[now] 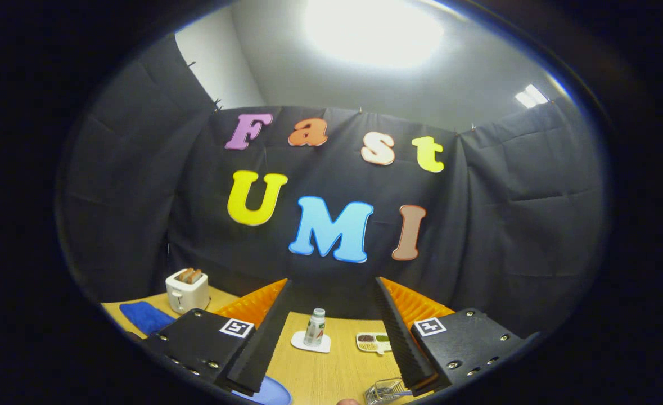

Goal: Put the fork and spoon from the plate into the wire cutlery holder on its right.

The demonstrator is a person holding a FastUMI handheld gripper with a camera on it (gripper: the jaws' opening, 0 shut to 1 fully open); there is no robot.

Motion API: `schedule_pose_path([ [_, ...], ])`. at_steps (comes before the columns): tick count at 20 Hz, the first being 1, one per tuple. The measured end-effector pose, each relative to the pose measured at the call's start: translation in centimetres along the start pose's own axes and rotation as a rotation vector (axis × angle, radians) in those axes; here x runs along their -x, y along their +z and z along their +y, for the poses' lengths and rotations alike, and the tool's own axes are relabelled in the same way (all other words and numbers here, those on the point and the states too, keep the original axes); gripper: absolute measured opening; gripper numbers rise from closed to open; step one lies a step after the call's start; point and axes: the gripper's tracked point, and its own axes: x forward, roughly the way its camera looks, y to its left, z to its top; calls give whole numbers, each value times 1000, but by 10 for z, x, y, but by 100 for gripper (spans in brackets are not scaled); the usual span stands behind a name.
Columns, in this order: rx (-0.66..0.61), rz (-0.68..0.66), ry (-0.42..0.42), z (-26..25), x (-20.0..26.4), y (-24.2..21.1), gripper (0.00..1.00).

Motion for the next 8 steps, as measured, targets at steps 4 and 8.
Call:
schedule_pose_path([
  [4, -94, -21, -75, 1, 19, -13, 88],
  [8, -148, 94, -7, 30, 30, -46, 88],
])
